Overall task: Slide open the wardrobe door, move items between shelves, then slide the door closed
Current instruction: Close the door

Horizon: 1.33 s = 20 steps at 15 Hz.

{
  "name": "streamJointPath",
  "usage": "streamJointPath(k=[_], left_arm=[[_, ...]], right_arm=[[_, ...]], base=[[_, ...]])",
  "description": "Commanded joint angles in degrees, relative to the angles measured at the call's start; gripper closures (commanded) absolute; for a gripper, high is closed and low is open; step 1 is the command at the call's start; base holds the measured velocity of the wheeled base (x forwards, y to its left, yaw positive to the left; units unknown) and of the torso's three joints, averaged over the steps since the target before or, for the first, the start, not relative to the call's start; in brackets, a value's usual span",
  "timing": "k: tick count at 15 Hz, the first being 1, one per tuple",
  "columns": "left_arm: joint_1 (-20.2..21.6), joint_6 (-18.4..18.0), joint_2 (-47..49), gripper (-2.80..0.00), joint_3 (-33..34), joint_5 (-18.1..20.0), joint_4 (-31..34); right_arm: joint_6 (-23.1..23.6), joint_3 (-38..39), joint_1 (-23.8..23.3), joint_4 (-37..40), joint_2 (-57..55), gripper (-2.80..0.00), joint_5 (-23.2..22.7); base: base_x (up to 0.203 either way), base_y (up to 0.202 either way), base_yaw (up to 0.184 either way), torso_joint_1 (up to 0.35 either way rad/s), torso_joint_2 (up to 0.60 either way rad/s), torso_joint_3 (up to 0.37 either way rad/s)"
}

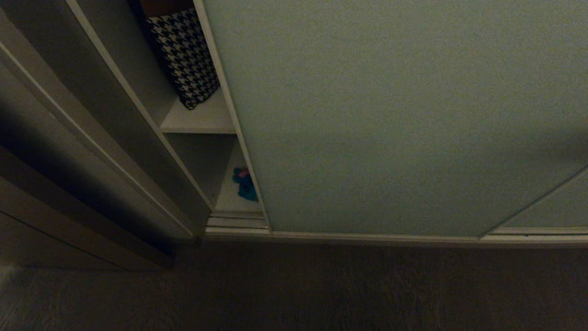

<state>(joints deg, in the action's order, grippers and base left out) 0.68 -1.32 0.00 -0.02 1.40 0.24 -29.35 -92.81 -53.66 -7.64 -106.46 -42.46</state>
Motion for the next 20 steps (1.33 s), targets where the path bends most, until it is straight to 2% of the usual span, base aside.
streamJointPath(k=[1, 16, 20], left_arm=[[0.0, 0.0, 0.1, 0.0, 0.0, 0.0, 0.0], [0.0, 0.0, 0.1, 0.0, 0.0, 0.0, 0.0], [0.0, 0.0, 0.1, 0.0, 0.0, 0.0, 0.0]], right_arm=[[-0.2, -0.3, 0.7, -0.5, -1.2, 0.0, -0.2], [-0.2, 0.5, 5.2, -1.5, -0.7, 0.0, -0.1], [-0.2, 3.3, 6.6, -1.6, 2.6, 0.0, -0.2]], base=[[0.0, 0.0, 0.0, 0.0, 0.0, 0.0], [0.0, 0.0, 0.0, 0.0, 0.0, 0.0], [0.0, 0.0, 0.0, 0.0, 0.0, 0.0]])
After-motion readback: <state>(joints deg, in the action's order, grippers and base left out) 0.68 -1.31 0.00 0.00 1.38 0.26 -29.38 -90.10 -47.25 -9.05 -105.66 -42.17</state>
